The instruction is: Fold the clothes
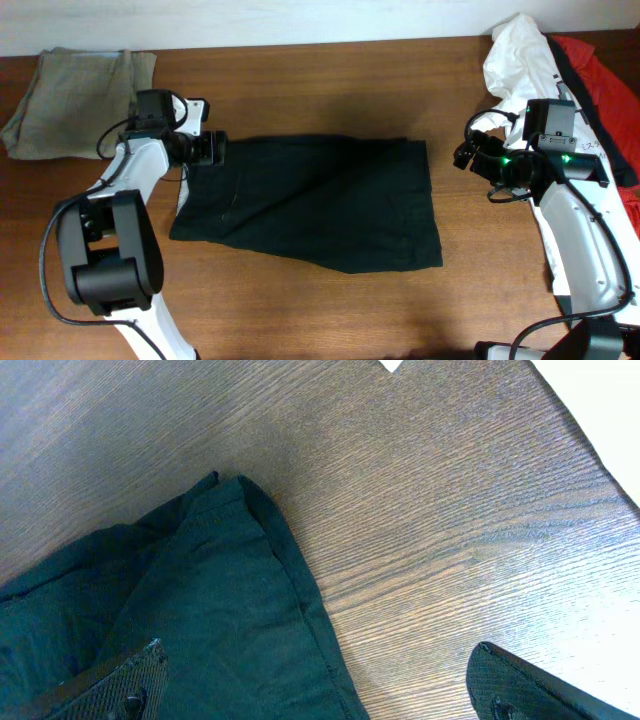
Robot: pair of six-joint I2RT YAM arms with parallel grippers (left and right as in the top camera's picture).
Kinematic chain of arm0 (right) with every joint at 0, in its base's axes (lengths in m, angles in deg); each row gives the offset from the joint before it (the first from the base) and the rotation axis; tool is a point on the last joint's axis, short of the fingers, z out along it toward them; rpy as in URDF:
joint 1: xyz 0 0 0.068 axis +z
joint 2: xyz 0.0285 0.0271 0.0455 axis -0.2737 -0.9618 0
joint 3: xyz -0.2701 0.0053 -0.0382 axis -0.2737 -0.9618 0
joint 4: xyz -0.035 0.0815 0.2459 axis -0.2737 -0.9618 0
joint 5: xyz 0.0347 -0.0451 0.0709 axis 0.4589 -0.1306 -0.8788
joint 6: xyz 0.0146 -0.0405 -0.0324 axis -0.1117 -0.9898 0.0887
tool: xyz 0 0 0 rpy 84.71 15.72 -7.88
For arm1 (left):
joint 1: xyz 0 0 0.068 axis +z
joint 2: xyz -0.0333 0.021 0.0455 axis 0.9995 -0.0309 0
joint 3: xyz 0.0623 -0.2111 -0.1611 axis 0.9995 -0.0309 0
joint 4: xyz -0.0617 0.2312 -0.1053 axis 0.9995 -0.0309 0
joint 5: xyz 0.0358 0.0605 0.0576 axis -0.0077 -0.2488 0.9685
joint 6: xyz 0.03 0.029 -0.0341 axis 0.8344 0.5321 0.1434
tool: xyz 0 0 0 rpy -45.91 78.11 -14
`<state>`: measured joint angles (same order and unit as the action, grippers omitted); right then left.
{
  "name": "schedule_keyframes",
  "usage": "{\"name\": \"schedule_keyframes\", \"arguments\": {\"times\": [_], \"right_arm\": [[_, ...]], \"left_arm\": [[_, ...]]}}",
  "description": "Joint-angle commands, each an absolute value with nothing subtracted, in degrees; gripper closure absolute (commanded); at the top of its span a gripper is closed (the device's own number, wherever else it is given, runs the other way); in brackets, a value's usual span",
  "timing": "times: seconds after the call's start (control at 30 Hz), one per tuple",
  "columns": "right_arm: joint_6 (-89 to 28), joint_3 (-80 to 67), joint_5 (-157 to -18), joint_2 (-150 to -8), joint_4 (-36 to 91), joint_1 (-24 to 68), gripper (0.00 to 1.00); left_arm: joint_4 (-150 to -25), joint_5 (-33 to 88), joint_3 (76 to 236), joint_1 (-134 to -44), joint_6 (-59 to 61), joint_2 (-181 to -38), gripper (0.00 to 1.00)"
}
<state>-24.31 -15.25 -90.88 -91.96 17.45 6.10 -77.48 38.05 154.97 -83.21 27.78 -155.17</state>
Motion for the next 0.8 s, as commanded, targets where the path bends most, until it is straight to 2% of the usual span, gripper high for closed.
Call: {"name": "schedule_keyframes", "arguments": {"times": [0.0,0.1,0.13,0.17,0.23,0.3,0.43,0.77], "right_arm": [[-24.71,-14.61,-89.94,-91.69,17.56,5.69,0.01],[-24.71,-14.61,-89.94,-91.69,17.56,5.69,0.01],[-24.71,-14.61,-89.94,-91.69,17.54,5.69,0.01],[-24.71,-14.61,-89.94,-91.69,17.56,5.69,0.01],[-24.71,-14.61,-89.94,-91.69,17.56,5.69,0.01],[-24.71,-14.61,-89.94,-91.69,17.56,5.69,0.01],[-24.71,-14.61,-89.94,-91.69,17.56,5.69,0.01],[-24.71,-14.61,-89.94,-91.69,17.56,5.69,0.01]], "left_arm": [[-77.54,38.09,155.45,-82.82,28.32,-155.92,0.20],[-78.37,38.11,155.45,-82.82,28.35,-155.92,0.37],[-78.33,38.11,155.43,-82.82,28.35,-155.92,0.49],[-78.35,38.14,155.45,-82.82,28.35,-155.92,0.57],[-78.24,38.16,155.45,-82.80,28.35,-155.92,0.85],[-77.52,38.16,155.54,-82.80,28.35,-155.89,0.99],[-79.29,39.27,156.67,-82.80,28.28,-152.68,0.99],[-88.10,58.18,156.70,-82.82,23.06,-146.12,0.99]]}}
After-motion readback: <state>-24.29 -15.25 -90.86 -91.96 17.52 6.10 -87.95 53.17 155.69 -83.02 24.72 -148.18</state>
